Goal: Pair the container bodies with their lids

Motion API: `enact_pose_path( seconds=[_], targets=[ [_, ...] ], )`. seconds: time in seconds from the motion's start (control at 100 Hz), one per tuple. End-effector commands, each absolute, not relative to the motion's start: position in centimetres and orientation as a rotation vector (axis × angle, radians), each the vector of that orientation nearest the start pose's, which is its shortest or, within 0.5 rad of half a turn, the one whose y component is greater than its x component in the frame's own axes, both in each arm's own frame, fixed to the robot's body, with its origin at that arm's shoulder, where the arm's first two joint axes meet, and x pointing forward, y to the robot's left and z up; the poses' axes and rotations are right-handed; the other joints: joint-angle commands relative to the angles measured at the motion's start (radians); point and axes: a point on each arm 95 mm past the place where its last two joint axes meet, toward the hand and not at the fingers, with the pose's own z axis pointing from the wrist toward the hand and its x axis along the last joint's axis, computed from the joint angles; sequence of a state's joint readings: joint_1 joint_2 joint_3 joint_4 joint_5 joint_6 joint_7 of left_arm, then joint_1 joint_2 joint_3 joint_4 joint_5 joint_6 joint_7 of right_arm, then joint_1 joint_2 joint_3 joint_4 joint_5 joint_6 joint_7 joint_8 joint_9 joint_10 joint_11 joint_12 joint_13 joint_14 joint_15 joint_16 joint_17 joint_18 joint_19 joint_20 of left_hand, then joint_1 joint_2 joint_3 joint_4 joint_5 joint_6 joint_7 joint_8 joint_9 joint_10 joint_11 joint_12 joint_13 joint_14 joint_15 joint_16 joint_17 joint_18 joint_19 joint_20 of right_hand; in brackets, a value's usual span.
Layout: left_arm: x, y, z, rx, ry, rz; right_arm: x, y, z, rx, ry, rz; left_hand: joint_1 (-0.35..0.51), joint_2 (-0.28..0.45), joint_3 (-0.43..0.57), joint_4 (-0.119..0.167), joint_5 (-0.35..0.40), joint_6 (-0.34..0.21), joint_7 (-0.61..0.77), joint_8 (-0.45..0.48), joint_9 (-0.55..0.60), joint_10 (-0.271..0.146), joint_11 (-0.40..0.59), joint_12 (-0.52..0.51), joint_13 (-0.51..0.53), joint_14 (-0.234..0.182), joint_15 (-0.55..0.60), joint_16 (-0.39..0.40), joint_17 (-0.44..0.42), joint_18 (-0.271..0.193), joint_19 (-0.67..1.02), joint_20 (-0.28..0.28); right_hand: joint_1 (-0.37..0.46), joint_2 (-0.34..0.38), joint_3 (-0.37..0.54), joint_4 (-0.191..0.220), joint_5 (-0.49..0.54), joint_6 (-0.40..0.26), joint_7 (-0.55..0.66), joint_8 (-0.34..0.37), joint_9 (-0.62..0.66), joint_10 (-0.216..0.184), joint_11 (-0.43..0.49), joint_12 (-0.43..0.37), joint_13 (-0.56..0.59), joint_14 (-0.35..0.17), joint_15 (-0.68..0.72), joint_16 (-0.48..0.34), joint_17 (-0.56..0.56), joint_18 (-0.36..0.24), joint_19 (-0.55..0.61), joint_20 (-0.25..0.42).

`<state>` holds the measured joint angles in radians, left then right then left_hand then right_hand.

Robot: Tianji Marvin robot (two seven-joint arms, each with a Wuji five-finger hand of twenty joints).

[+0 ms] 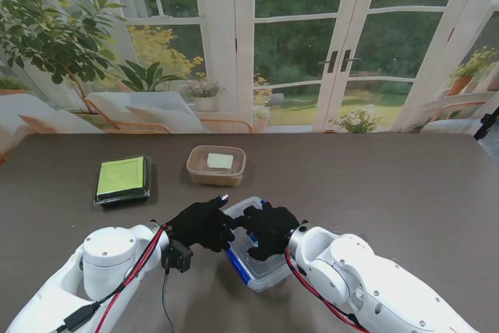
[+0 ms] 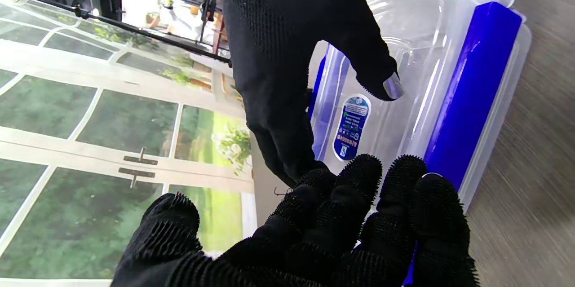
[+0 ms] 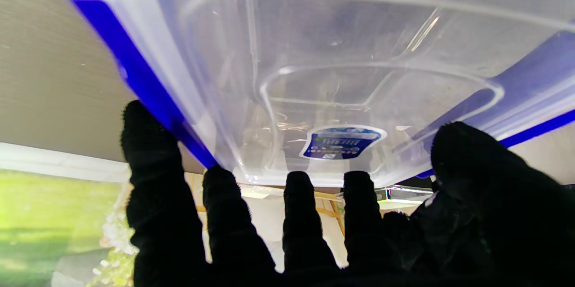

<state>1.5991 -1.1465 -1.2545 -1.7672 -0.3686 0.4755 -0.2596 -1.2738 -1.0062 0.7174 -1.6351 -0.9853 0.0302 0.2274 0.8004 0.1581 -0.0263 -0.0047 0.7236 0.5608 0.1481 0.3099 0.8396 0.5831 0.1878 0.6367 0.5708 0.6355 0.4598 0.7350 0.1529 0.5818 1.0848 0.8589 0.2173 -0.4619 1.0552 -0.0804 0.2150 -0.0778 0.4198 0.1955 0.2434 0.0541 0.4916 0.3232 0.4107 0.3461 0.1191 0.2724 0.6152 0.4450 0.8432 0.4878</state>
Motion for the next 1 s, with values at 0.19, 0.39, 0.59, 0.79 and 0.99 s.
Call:
enact_pose_path(
  seconds=[0.19,0.39,0.59,0.79,0.99],
  targets=[
    [37.1,-3.9,-31.4,-2.848,0.897,-1.778,35.8,11.7,-36.8,1.070,2.131,1.354,0.039,-0.009,-0.004,-0.010,-0.005,-0.036,-0.009,-0.009,0.024,-0.011,0.006,0.001,0.022,0.018,0.016,-0.001,0.001,-0.044,-0.005,-0.004,-0.050,-0.025,-0.078,-0.003,0.012,-0.135,0.029,0.027,0.028,-0.096,0.075,0.037,0.156,-0.201,0.263,0.073,-0.430,-0.242,0.147,0.044],
    [37.2,-3.5,-31.5,-2.728,0.932,-1.789,36.4,11.9,-35.1,1.090,2.040,1.417,0.052,-0.022,-0.003,-0.011,0.006,-0.049,-0.007,-0.010,0.034,-0.017,0.012,0.007,0.031,0.016,0.028,0.003,0.008,-0.045,0.012,-0.001,-0.069,0.003,-0.106,0.004,0.016,-0.134,0.005,0.031,0.030,-0.102,0.052,0.022,0.160,-0.194,0.214,0.052,-0.429,-0.218,0.136,0.047],
    [37.4,-3.2,-31.2,-2.658,0.933,-1.813,36.9,11.6,-33.9,1.103,1.980,1.444,0.061,-0.031,-0.003,-0.012,0.013,-0.070,-0.008,-0.013,0.039,-0.023,0.014,0.011,0.035,0.015,0.039,0.005,0.017,-0.046,0.030,0.000,-0.090,0.032,-0.129,0.007,0.011,-0.124,-0.011,0.032,0.033,-0.103,0.047,0.018,0.168,-0.192,0.199,0.047,-0.431,-0.210,0.130,0.048],
    [37.9,-2.7,-30.4,-2.584,0.925,-1.832,37.3,10.9,-32.5,1.109,1.920,1.470,0.066,-0.037,-0.003,-0.012,0.018,-0.090,-0.010,-0.017,0.041,-0.029,0.015,0.013,0.039,0.010,0.046,0.005,0.022,-0.047,0.043,-0.002,-0.100,0.051,-0.145,0.012,0.012,-0.108,-0.020,0.037,0.046,-0.098,0.042,0.012,0.170,-0.190,0.192,0.048,-0.433,-0.201,0.125,0.049],
    [38.6,-2.2,-30.0,-2.503,0.927,-1.831,37.4,9.7,-31.0,1.105,1.871,1.480,0.076,-0.047,-0.002,-0.012,0.020,-0.102,-0.013,-0.022,0.026,-0.029,0.005,0.008,0.021,0.005,0.039,0.000,0.005,-0.061,0.044,-0.008,-0.104,0.066,-0.151,0.017,0.028,-0.078,-0.010,0.047,0.079,-0.071,0.046,0.012,0.178,-0.182,0.191,0.050,-0.425,-0.198,0.126,0.051]
  ],
)
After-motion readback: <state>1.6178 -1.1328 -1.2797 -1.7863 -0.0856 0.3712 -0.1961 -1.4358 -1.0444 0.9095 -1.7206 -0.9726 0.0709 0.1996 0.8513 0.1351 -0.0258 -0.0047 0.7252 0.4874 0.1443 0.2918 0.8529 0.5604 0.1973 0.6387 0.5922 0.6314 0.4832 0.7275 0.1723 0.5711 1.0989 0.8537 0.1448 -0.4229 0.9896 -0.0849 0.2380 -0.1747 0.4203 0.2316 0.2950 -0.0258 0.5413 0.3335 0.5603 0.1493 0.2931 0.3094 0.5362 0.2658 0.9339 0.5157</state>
